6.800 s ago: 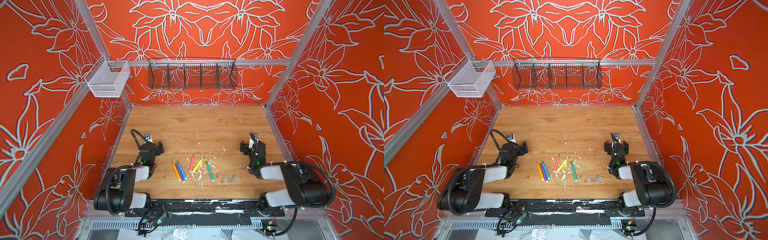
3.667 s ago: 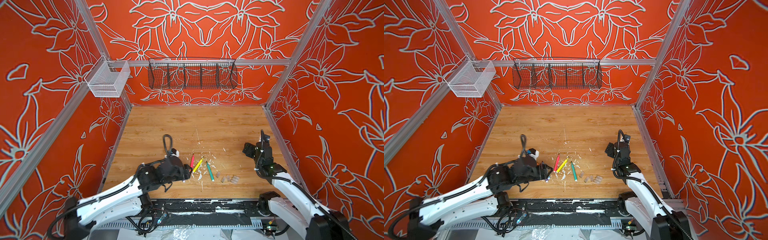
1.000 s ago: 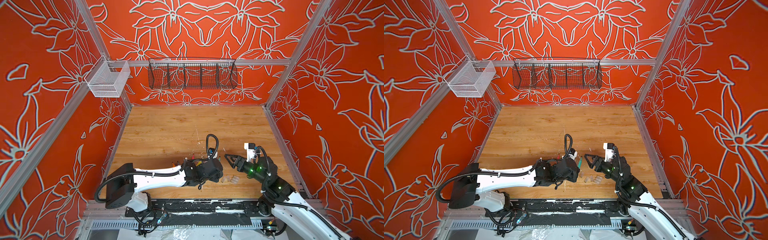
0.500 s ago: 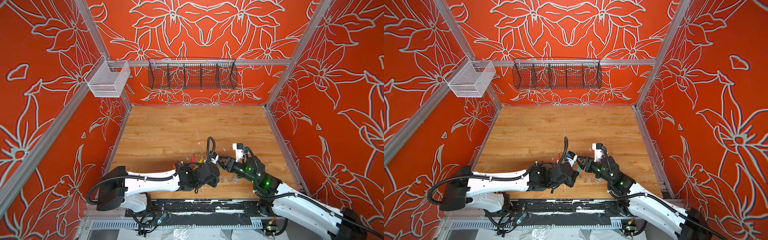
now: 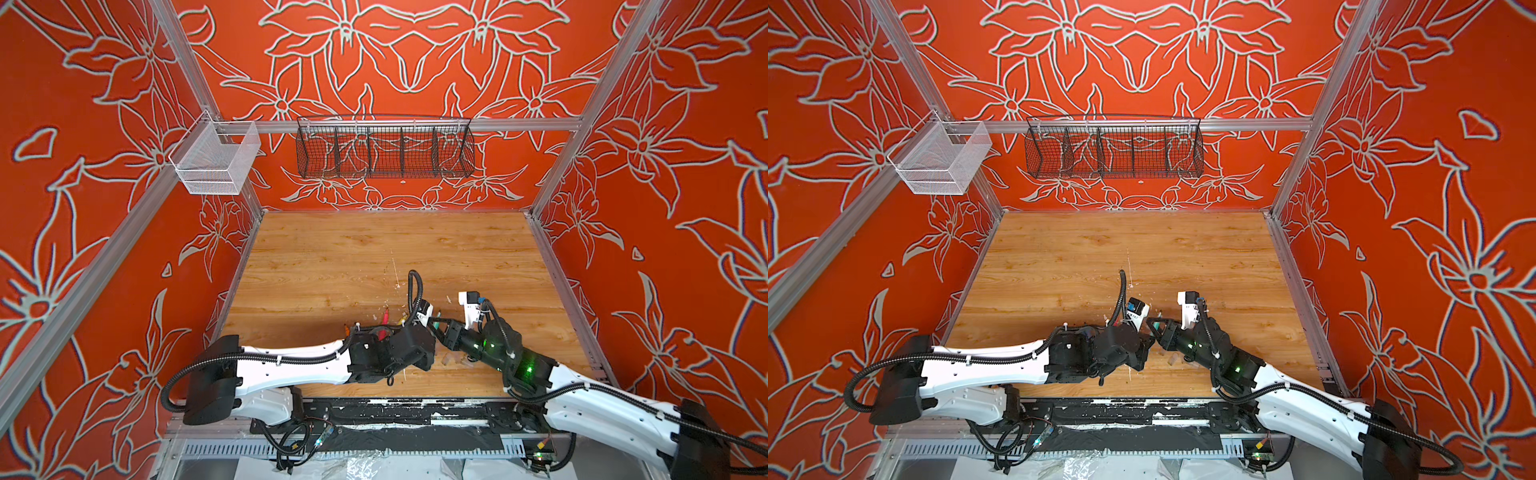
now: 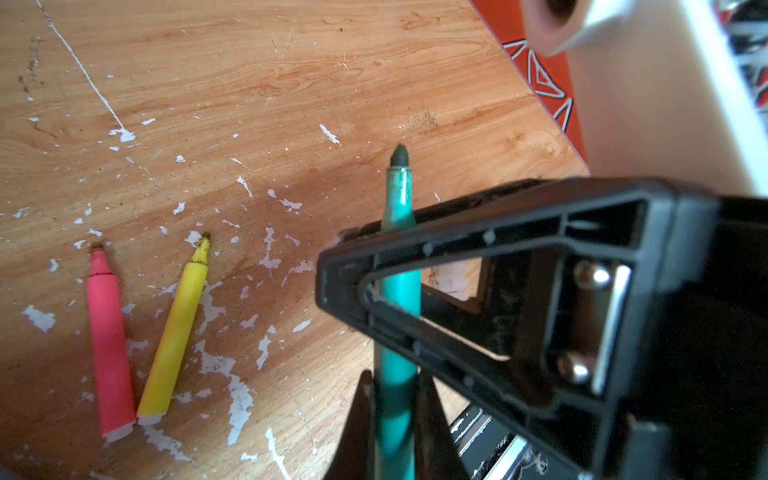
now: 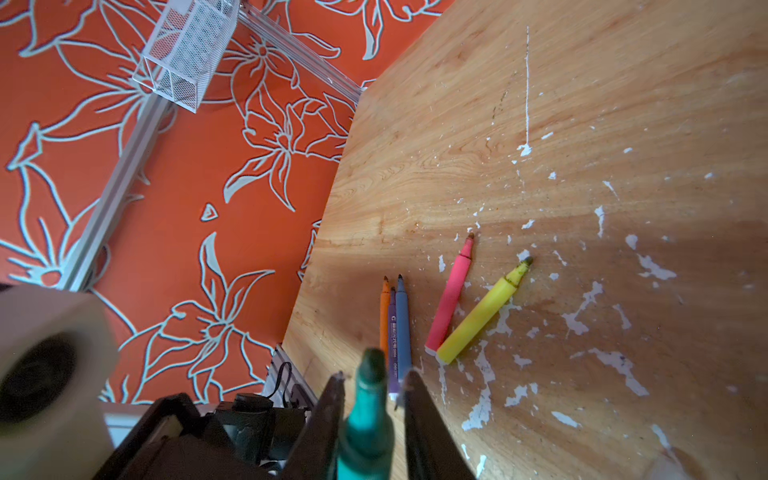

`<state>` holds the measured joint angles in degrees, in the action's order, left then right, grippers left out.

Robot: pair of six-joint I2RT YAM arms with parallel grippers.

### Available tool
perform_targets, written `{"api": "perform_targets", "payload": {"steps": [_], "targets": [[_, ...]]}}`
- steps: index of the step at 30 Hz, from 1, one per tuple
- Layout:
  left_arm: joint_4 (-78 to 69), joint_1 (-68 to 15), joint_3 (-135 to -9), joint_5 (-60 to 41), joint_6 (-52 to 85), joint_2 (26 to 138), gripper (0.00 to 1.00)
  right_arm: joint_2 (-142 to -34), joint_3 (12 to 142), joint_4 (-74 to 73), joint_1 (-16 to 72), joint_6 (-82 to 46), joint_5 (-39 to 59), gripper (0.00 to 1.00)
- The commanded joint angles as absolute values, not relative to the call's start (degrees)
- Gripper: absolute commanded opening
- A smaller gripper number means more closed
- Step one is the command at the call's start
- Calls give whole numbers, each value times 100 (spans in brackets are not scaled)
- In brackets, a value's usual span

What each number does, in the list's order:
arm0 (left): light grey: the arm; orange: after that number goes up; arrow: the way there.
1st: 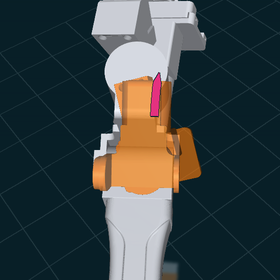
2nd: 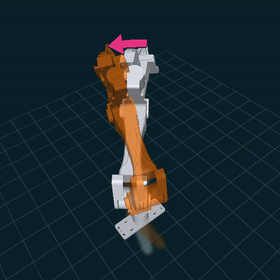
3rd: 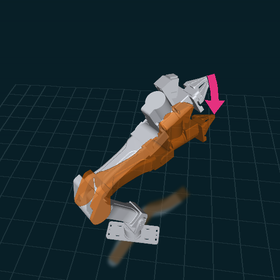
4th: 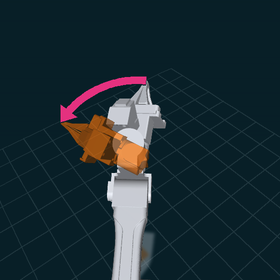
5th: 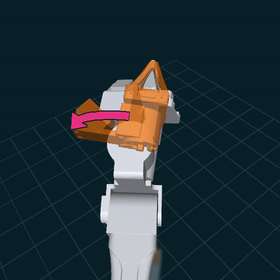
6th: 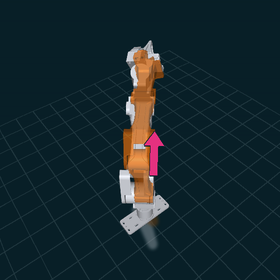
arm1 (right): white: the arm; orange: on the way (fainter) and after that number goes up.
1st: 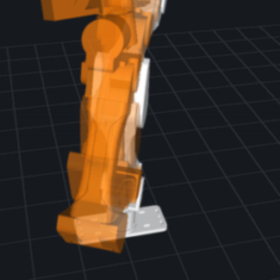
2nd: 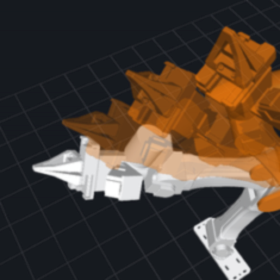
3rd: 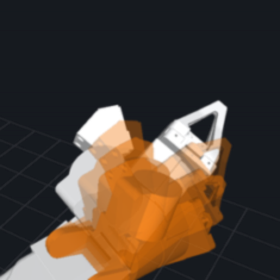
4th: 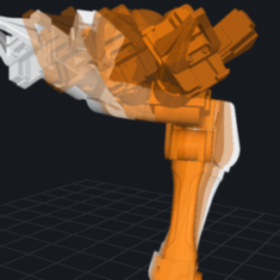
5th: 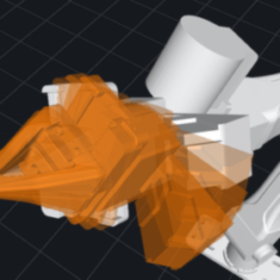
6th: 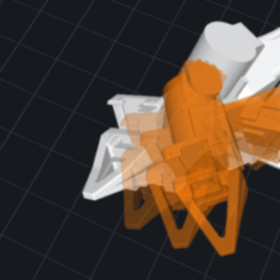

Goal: Insert the pens into the pen caps

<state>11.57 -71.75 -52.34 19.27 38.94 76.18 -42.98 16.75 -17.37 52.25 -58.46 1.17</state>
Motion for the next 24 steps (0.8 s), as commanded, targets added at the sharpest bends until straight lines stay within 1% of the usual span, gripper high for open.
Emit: {"api": "perform_targets", "payload": {"steps": [1, 2, 3, 5, 10, 12, 18, 21, 23, 24], "targets": [[1231, -7207, -5267, 2133, 3867, 7439, 0, -4273, 1697, -1846, 5274, -5906, -195, 14], [1216, -7207, -5244, 2140, 3870, 7448, 0, -4276, 1690, -1870, 5288, -5923, -202, 10], [1202, -7207, -5237, 2149, 3867, 7460, 2, -4280, 1688, -1905, 5298, -5947, -208, 6], [1162, -7207, -5232, 2172, 3867, 7501, 11, -4280, 1693, -1960, 5341, -5977, -187, 2], [1080, -7205, -5298, 2278, 3869, 7680, 28, -4220, 1679, -2069, 5509, -6036, -265, 0], [1038, -7207, -5309, 2328, 3863, 7746, 31, -4158, 1646, -2125, 5568, -6053, -318, 0], [811, -7199, -5256, 2370, 3837, 7876, 31, -4040, 1535, -2288, 5673, -6134, -439, 0], [786, -7202, -5292, 2362, 3817, 7958, 30, -4043, 1516, -2347, 5703, -6170, -465, 0], [703, -7199, -5285, 2329, 3782, 7996, 26, -4051, 1504, -2370, 5713, -6213, -475, 0], [669, -7199, -5283, 2326, 3766, 8033, 21, -4052, 1487, -2413, 5713, -6234, -477, 0]]}}
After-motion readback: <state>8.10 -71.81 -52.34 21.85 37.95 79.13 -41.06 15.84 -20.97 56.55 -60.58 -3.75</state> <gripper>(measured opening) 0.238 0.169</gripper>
